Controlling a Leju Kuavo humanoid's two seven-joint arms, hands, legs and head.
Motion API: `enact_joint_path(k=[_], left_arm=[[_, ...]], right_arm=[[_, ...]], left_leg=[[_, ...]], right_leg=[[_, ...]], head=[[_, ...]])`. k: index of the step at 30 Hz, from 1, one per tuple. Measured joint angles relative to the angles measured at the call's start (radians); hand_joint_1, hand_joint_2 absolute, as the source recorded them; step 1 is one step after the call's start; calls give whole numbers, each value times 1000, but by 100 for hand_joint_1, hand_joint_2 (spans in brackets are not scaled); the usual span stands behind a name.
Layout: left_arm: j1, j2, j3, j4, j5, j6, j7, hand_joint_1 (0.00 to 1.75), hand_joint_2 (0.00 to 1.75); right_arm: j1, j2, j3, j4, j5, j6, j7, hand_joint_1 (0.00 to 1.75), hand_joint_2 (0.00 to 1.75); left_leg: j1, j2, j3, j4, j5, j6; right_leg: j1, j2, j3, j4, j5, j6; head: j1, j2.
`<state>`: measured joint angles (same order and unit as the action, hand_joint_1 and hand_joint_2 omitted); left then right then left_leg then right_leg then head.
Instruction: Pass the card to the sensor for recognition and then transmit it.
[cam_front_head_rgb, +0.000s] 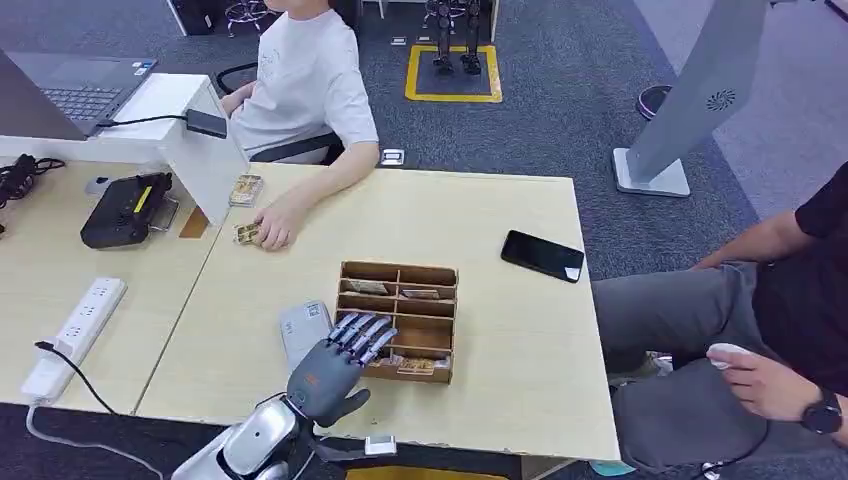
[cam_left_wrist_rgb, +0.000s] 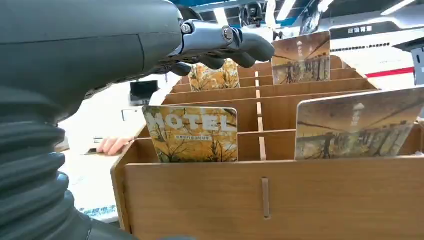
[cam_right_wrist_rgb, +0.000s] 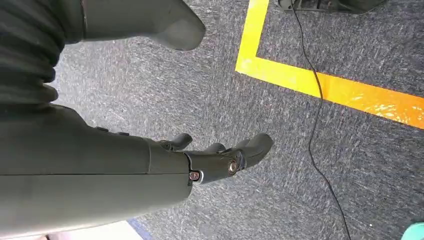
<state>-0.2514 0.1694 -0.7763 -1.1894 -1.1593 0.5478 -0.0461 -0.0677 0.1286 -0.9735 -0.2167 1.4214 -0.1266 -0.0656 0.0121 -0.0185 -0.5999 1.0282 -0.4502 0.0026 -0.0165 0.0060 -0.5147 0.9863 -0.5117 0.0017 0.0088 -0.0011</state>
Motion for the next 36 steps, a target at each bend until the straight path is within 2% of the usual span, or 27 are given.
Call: enact_joint_path(k=[8, 21, 36], left_arm=[[0, 6, 0, 2, 7, -6, 2, 0, 175], [0, 11, 5, 40, -7, -44, 44, 0, 175], [0, 15, 18, 57, -2, -45, 45, 0, 175]], right_arm=[[-1, 0, 3, 0, -3, 0, 0, 0, 175], [2, 0, 6, 0, -17, 0, 1, 0, 175], [5, 0, 16, 0, -21, 0, 0, 0, 175]], left_leg=[[0, 0, 0, 0, 0, 0], [0, 0, 0, 0, 0, 0], [0, 0, 0, 0, 0, 0]], right_leg=[[0, 0, 0, 0, 0, 0], [0, 0, 0, 0, 0, 0], [0, 0, 0, 0, 0, 0]], head=[[0, 0], [0, 0], [0, 0]])
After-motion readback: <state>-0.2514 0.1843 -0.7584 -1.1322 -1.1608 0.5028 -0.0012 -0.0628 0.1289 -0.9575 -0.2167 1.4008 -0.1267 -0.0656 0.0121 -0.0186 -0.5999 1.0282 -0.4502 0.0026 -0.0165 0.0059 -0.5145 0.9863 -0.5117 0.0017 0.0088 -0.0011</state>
